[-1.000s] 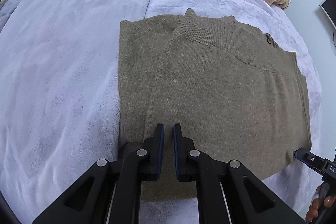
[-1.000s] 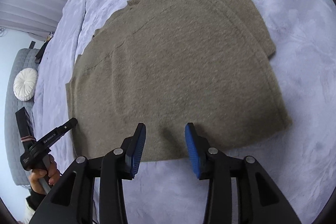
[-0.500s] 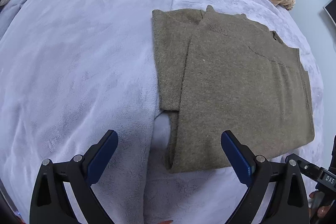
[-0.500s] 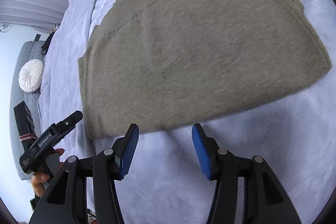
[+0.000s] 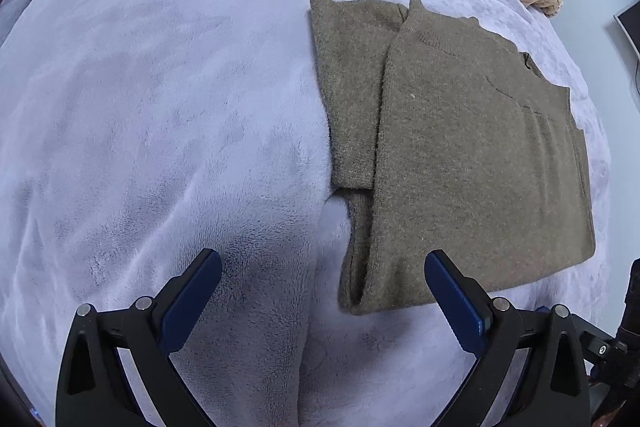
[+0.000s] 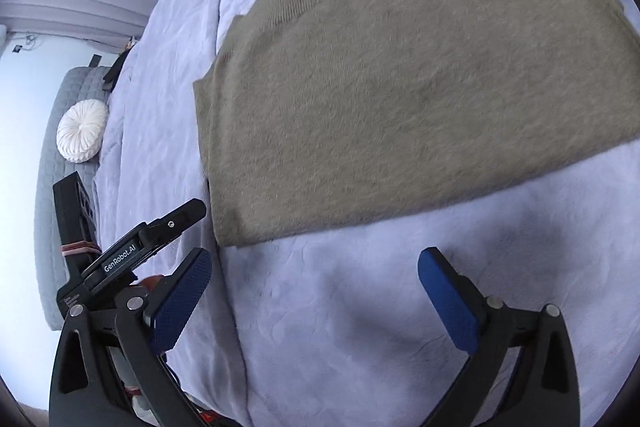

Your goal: Fold small clothes

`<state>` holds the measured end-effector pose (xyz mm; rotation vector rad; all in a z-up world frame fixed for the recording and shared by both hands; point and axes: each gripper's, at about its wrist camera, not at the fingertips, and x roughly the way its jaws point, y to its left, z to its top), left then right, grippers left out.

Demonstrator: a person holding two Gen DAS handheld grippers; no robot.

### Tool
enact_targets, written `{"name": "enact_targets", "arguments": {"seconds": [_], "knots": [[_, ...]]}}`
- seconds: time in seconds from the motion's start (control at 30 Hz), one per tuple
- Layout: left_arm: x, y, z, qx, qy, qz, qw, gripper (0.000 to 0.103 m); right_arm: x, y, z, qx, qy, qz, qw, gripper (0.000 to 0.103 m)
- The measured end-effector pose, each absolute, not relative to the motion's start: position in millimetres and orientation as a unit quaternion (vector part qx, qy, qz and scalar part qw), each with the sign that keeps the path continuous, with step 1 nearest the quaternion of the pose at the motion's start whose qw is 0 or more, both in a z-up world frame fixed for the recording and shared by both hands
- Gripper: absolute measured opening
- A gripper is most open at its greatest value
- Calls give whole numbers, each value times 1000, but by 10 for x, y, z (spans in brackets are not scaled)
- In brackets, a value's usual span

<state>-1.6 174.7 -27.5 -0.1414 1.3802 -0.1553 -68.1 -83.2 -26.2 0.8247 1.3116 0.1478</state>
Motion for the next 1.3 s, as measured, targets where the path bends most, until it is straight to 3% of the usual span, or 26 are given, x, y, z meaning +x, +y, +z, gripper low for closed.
{"name": "enact_targets", "arguments": {"seconds": [0.83,1.3], "knots": [[87,1920,-402,-128,636,-90,756,102,-444,-712,-726,501,569,74,648,103],[289,1761,-425,-106,639,-69,759,102,-64,-747,-930,579,515,113,622,103]]}}
